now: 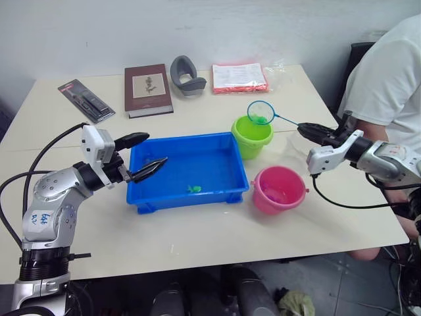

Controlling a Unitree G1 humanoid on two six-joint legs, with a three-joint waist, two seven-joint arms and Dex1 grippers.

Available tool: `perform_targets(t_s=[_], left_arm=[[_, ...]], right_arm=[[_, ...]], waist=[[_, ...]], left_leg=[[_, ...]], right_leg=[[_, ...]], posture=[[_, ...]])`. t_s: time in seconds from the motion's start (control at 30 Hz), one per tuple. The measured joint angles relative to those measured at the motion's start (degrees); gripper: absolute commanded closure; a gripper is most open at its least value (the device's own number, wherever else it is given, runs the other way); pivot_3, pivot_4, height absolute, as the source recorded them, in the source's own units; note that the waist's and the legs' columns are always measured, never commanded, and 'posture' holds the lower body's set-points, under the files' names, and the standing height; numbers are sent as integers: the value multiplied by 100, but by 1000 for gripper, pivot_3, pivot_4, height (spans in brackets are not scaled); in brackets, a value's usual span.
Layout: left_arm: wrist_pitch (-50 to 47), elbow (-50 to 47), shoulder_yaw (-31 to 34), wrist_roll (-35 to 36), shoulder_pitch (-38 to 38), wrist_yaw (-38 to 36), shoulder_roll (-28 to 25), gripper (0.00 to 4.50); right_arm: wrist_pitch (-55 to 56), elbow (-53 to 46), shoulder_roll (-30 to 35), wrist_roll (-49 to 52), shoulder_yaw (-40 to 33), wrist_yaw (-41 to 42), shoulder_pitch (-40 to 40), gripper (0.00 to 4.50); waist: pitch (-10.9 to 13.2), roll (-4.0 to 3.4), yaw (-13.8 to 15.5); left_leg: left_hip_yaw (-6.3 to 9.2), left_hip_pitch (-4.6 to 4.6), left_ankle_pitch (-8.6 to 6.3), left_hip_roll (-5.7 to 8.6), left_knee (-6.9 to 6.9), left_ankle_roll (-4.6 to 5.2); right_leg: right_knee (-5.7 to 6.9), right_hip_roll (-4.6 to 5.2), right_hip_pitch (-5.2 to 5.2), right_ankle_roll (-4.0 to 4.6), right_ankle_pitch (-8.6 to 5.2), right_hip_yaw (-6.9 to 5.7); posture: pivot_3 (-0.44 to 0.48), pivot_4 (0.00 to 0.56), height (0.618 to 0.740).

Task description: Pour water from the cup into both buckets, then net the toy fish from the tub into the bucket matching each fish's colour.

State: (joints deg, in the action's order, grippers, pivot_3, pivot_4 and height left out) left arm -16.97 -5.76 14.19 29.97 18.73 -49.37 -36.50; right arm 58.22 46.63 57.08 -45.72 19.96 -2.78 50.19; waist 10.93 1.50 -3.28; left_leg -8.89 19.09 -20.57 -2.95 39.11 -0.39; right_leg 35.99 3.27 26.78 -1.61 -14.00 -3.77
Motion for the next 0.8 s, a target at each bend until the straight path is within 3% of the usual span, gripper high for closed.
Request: perform_targets(t_s=[0.8], left_arm=[[71,16,4,-36,83,31,11,55]], right_arm=[[-100,110,-92,-138,136,-234,68,4500]], waist=[[-1,-2,4]], left_leg=[[-4,-2,2,1,1,2]], right_leg=[[0,0,0,-2,3,5]], posture=[[0,150,740]])
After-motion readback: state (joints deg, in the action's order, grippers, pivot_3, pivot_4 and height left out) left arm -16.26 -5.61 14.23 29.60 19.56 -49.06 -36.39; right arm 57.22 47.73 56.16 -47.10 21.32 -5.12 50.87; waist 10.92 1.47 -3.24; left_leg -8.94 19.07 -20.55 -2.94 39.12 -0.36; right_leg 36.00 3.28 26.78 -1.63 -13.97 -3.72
